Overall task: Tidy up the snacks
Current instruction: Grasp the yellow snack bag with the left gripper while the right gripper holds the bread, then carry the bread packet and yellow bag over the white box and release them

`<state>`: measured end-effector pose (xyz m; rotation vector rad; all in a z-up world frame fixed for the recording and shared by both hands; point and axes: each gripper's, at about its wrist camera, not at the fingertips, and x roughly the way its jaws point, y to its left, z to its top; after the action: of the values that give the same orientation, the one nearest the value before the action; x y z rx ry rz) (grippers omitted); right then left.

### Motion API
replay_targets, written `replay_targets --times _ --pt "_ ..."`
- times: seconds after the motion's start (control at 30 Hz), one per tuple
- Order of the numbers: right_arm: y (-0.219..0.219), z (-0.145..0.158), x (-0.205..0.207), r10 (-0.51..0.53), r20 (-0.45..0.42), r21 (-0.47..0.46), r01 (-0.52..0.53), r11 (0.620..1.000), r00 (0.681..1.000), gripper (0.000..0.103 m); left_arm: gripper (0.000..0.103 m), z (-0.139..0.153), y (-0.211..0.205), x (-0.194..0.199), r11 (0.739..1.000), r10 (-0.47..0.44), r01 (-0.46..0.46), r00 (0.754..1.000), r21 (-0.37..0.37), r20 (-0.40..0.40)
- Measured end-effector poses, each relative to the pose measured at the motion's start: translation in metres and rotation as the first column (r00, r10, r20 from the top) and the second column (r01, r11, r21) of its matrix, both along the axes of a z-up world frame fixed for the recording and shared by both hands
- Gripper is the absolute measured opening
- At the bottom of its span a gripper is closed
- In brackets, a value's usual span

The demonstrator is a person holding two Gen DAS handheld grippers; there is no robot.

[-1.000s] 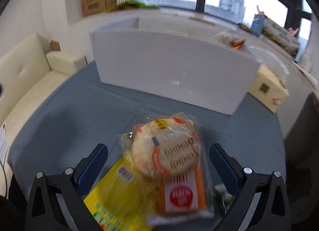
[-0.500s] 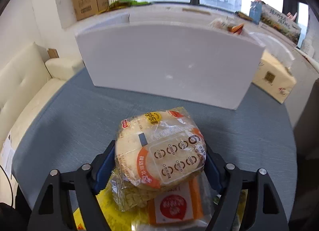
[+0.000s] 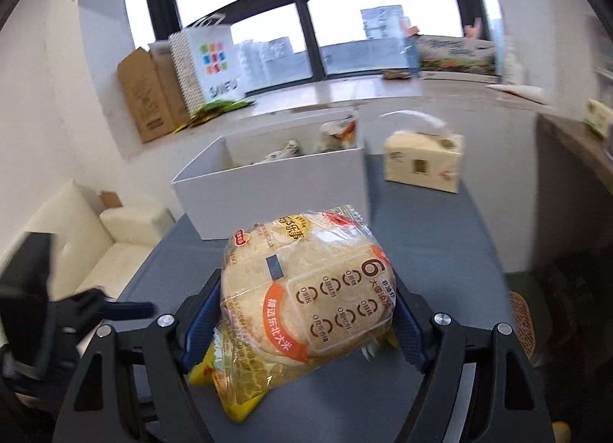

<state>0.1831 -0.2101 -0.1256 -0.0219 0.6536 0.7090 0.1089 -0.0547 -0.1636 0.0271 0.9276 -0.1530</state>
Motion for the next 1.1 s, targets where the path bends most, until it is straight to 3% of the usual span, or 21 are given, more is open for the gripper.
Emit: replay_targets --times 0.13,0.27,0.3,0.37,0.4,0.43,0.53,0.7,0.9,1.0,1.1 --pt "-0.021 -0.006 -0.011 -0.053 -0.018 0.018 0.054 0.998 0.998 0.082 0.103 -0.028 -0.015 0.02 0.997 0.022 -0.016 0.997 0.076 -0.077" --pt "-0.028 -0.013 -0.011 -0.064 -0.034 0.011 0.064 0.998 0.997 0.082 0.103 -0.046 -0.018 0.029 0.994 0.056 -0.043 0.991 0.105 -0.125" --pt "-0.028 -0.015 -0.011 -0.064 -0.038 0.009 0.065 0.998 0.997 0.082 0.103 -0.047 -0.014 0.029 0.996 0.056 -0.047 0.991 0.08 -0.125" --pt "-0.026 -0.017 -0.011 -0.059 -0.043 0.01 0.06 0.998 0.997 0.082 0.09 -0.046 -0.004 0.027 0.998 0.056 -0.053 0.991 0.032 -0.118" --pt "-0.025 -0.018 -0.012 -0.054 -0.043 0.01 0.054 0.998 0.998 0.082 0.072 -0.043 0.0 0.025 0.998 0.059 -0.055 0.993 0.038 -0.099" --pt "-0.024 -0.019 -0.012 -0.046 -0.044 0.011 0.046 0.999 0.998 0.082 0.063 -0.041 0.005 0.023 0.998 0.059 -0.056 0.993 0.028 -0.098" --pt "-0.018 -0.02 -0.016 -0.023 -0.042 0.004 0.023 1.0 0.999 0.082 0.057 -0.036 0.027 0.015 0.997 0.052 -0.057 0.994 -0.055 -0.094" --pt "-0.003 -0.025 -0.019 0.01 -0.055 -0.007 -0.01 1.0 0.998 0.082 0.057 -0.028 0.066 -0.008 0.984 0.121 -0.129 0.99 -0.126 -0.069" --pt "0.016 -0.026 -0.021 0.055 -0.057 -0.001 -0.055 0.998 0.997 0.082 0.057 0.006 0.108 -0.041 0.962 0.205 -0.196 0.978 -0.19 0.033" --pt "0.031 -0.02 -0.018 0.081 -0.044 0.014 -0.08 0.997 0.996 0.082 0.057 0.034 0.123 -0.046 0.945 0.219 -0.181 0.969 -0.272 0.117" --pt "0.044 -0.007 -0.009 0.102 -0.02 0.03 -0.101 0.994 0.995 0.082 0.057 0.058 0.128 -0.034 0.948 0.231 -0.177 0.954 -0.266 0.189"
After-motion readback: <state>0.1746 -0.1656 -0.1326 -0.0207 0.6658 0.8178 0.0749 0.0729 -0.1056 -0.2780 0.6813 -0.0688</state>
